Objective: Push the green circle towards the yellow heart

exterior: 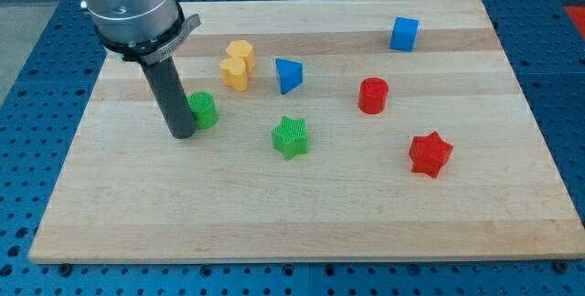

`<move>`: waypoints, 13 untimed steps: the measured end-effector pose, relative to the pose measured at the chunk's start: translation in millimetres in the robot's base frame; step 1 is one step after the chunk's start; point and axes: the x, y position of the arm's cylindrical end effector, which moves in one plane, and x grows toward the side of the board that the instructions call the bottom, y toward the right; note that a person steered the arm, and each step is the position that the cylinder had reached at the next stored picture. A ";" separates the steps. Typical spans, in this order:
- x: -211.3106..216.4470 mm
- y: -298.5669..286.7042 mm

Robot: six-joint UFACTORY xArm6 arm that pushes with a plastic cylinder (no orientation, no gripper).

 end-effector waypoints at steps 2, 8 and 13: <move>-24.1 4.5; -26.2 13.6; -9.0 18.8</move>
